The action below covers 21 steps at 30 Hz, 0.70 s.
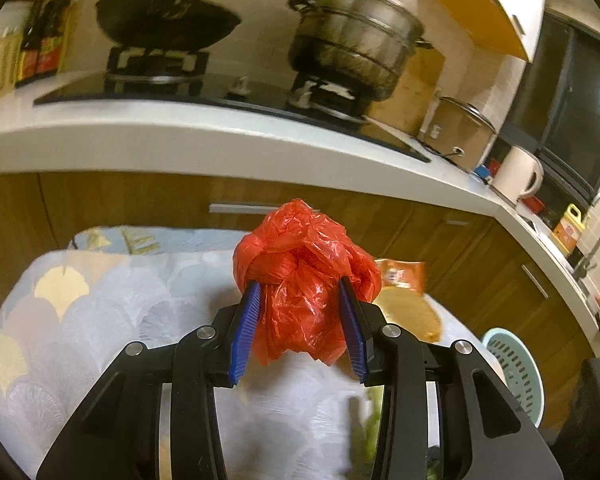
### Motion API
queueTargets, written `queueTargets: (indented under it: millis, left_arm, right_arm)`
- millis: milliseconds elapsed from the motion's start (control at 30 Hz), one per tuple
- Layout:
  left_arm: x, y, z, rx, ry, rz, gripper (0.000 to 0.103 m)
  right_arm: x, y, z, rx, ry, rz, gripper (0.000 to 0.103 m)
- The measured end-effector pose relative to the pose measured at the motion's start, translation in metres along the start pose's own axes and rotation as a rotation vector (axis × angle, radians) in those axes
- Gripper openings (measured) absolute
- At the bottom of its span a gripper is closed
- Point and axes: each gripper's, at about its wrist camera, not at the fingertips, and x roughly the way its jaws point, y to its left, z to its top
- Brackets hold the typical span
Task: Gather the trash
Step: 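Grasp the green vegetable stalk with the right gripper, then carry the red bag and vegetable over the basket and open both grippers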
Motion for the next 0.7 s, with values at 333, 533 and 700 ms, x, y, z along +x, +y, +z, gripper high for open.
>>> queueTargets:
  millis: [333, 533, 700]
  left_arm:
    - [-0.023, -0.098, -0.015, 0.155, 0.001, -0.143, 0.038]
    - [-0.011, -0.166, -0.038, 0.227, 0.059, -0.237, 0.038]
    - [0.010, -0.216, -0.059, 0.274, 0.125, -0.301, 0.038]
  right_arm:
    - [-0.099, -0.064, -0.043, 0.131, -0.142, -0.138, 0.017]
    - [-0.142, -0.111, -0.065, 0.206, -0.178, -0.257, 0.017]
    - [-0.165, -0.149, -0.087, 0.263, -0.195, -0.355, 0.017]
